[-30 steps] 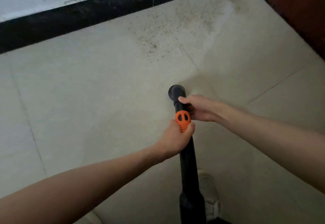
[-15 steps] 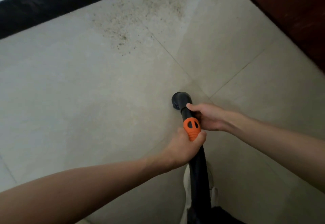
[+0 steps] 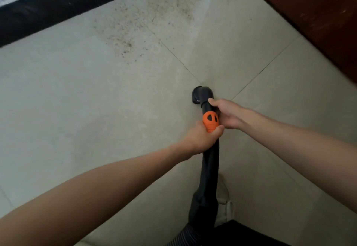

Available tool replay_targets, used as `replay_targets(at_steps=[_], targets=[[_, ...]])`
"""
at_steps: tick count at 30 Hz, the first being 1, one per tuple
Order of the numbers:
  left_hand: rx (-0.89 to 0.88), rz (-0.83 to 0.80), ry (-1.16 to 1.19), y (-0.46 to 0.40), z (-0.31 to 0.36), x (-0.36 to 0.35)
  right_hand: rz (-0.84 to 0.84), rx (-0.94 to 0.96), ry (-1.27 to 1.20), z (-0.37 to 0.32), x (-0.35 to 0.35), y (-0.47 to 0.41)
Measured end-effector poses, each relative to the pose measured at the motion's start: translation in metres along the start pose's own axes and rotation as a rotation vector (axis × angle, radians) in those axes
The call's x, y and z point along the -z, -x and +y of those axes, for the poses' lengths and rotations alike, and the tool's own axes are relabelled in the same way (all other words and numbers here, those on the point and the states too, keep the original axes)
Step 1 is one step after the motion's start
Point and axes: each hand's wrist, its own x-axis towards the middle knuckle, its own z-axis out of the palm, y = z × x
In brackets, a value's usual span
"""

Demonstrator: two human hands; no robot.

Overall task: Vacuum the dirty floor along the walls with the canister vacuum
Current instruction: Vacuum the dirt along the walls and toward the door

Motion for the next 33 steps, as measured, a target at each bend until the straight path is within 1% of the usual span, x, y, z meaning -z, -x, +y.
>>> replay_targets(at_steps=[3,6,10,13,18,22,26,33], targets=[[-0.012,-0.085,-0.059,-0.008,0.008,-0.004,0.07,0.015,-0.07,0.003,0.019,-0.01],[-0.028,-0.143,-0.117,-0.018,0.015,-0.008,0.196,0.063,-0.154,0.008,0.038,-0.024],[-0.018,-0.157,-0.217,-0.032,0.021,-0.009,0.375,0.124,-0.248,0.011,0.049,-0.039],[0.005,-0.105,-0.291,-0.047,0.018,-0.007,0.413,0.167,-0.283,0.006,0.05,-0.046],[-0.017,0.042,-0.349,-0.059,0.014,0.015,0.349,0.241,-0.287,-0.011,0.028,-0.056],[-0.022,0.195,-0.377,-0.045,-0.003,0.05,0.212,0.237,-0.245,-0.022,-0.024,-0.063],[0.039,0.315,-0.407,-0.022,-0.027,0.091,0.054,0.191,-0.214,-0.018,-0.08,-0.063],[0.137,0.513,-0.272,-0.002,-0.04,0.137,-0.168,0.174,-0.148,-0.035,-0.151,-0.055]])
